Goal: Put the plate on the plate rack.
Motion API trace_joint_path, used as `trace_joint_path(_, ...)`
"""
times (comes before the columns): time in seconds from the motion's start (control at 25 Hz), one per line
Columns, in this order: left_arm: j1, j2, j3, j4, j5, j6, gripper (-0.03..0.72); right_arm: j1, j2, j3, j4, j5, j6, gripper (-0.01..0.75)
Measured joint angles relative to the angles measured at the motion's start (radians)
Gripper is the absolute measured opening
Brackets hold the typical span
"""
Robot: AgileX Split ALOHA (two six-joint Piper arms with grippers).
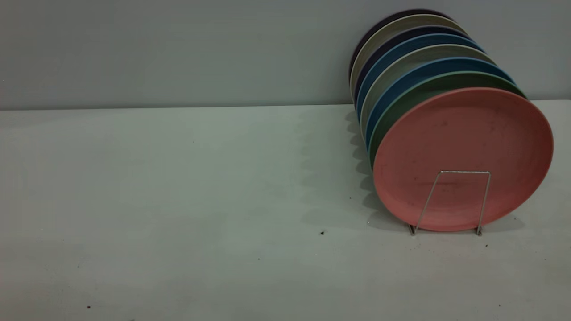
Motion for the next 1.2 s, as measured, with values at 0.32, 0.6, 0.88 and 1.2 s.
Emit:
trace_joint_path(0.32, -0.009, -0.019, 0.082, -0.001, -0.005, 0.003, 0.426, 0.009, -0.007, 0.024, -0.007, -0.053, 0.036, 0.460)
trace_joint_path(0.6, -0.049, -0.019, 0.117, 0.014, -0.030, 0.008, 0.426, 0.009, -0.008, 0.024, -0.014, -0.057, 0.053, 0.460)
trace_joint_path(0.88, -0.068, -0.019, 0.117, 0.016, -0.030, 0.008, 0.426, 0.009, -0.008, 0.024, -0.023, -0.062, 0.116, 0.460)
trace_joint_path(1.2, -0.068, -0.019, 0.117, 0.017, -0.030, 0.008, 0.426, 0.009, -0.008, 0.024, -0.023, -0.066, 0.118, 0.460)
